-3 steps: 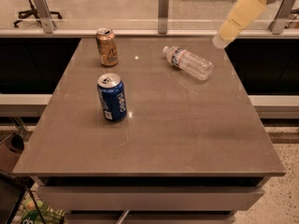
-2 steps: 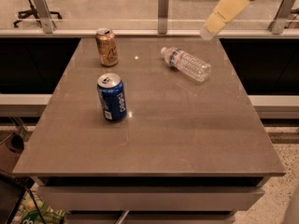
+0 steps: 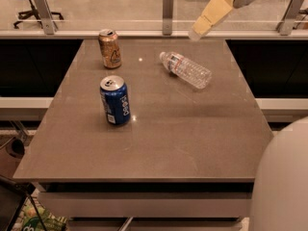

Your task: Place water bottle upright

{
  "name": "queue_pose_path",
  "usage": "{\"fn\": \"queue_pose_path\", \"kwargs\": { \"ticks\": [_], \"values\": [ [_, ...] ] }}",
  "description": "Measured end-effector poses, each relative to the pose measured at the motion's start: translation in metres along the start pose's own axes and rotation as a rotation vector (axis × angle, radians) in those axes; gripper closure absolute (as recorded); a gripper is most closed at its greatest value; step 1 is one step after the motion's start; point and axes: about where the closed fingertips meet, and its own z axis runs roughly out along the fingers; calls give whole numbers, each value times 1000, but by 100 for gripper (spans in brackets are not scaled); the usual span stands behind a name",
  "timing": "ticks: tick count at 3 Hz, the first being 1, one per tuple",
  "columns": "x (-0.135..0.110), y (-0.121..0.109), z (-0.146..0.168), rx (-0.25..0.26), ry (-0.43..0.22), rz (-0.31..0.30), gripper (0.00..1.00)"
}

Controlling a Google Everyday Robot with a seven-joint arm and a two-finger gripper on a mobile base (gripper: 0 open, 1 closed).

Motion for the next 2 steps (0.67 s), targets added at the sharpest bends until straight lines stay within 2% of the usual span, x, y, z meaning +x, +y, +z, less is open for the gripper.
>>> {"fn": "queue_pose_path", "kwargs": {
  "ticks": [2],
  "values": [
    [-19,-16,45,-7,40,40,0]
  ]
}}
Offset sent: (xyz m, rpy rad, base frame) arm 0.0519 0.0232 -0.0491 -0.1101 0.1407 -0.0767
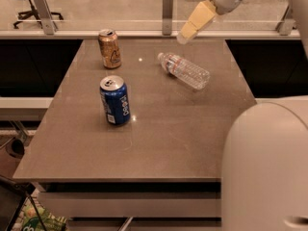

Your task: Place water bottle upright

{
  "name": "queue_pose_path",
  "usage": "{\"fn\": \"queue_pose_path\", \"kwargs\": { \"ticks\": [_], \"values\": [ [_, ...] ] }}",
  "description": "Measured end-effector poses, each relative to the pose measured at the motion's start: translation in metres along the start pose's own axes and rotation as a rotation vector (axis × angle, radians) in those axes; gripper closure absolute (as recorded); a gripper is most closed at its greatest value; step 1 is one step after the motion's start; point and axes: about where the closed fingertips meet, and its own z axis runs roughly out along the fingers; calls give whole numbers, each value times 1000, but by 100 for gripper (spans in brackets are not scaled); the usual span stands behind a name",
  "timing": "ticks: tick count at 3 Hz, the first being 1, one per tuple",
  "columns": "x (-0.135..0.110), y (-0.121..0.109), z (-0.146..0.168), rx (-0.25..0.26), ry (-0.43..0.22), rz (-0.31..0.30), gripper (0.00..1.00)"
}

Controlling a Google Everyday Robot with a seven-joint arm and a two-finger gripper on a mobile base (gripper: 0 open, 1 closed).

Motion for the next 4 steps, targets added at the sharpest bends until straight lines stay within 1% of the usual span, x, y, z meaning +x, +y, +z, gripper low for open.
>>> {"fn": "queue_pose_path", "kwargs": {
  "ticks": [1,2,3,4],
  "values": [
    [-13,-4,23,48,69,20,0],
    [-23,-4,48,76,133,29,0],
    [-24,-3,68,83,174,34,0],
    [-19,-3,85,78,203,36,0]
  ]
}}
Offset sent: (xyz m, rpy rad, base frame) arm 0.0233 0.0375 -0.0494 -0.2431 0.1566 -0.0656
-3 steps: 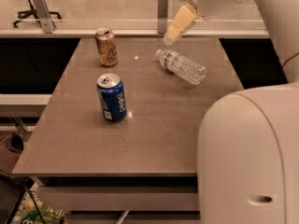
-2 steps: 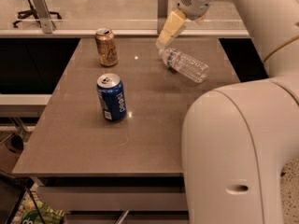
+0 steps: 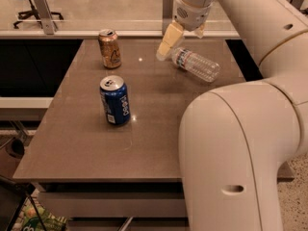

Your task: Place water bottle upright

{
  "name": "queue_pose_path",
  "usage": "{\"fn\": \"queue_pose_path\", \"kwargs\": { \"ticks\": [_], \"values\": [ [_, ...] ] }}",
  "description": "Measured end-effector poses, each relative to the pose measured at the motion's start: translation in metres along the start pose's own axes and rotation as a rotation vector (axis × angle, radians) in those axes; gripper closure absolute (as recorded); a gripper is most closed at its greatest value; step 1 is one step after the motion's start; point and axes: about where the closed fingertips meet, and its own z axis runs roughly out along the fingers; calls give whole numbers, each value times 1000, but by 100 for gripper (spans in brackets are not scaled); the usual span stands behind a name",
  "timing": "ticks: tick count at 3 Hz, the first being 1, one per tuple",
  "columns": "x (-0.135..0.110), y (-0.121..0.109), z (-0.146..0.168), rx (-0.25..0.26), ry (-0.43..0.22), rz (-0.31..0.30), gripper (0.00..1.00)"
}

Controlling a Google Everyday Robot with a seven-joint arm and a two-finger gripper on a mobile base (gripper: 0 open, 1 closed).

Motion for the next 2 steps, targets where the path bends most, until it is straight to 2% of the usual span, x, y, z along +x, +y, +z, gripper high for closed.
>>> {"fn": "queue_pose_path", "kwargs": {
  "ticks": [2],
  "values": [
    [19,-9,29,-20,39,7,0]
  ]
}}
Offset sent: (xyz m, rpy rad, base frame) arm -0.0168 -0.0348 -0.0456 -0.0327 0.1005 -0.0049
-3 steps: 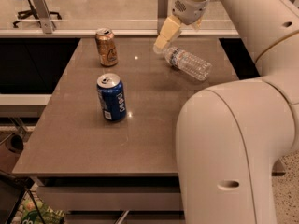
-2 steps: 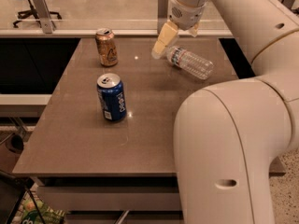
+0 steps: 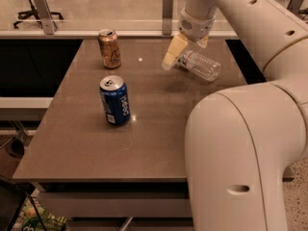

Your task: Place water bottle upright

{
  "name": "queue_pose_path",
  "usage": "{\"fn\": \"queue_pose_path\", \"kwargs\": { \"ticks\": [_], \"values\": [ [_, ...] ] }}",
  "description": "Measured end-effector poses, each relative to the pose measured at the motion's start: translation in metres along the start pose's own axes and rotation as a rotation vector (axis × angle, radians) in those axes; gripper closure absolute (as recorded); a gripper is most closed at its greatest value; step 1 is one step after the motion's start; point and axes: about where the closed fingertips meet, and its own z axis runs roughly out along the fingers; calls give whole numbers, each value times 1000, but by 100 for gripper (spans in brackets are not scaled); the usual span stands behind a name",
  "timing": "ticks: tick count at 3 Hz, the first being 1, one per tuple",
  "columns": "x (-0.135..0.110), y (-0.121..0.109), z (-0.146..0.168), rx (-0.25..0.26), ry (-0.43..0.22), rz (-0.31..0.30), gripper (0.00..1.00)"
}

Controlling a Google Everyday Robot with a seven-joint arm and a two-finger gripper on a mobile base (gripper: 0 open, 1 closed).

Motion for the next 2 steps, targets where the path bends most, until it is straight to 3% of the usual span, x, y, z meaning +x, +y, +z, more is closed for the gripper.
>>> {"fn": "queue_pose_path", "kwargs": {
  "ticks": [2],
  "values": [
    [8,-12,12,0,19,-13,0]
  ]
}}
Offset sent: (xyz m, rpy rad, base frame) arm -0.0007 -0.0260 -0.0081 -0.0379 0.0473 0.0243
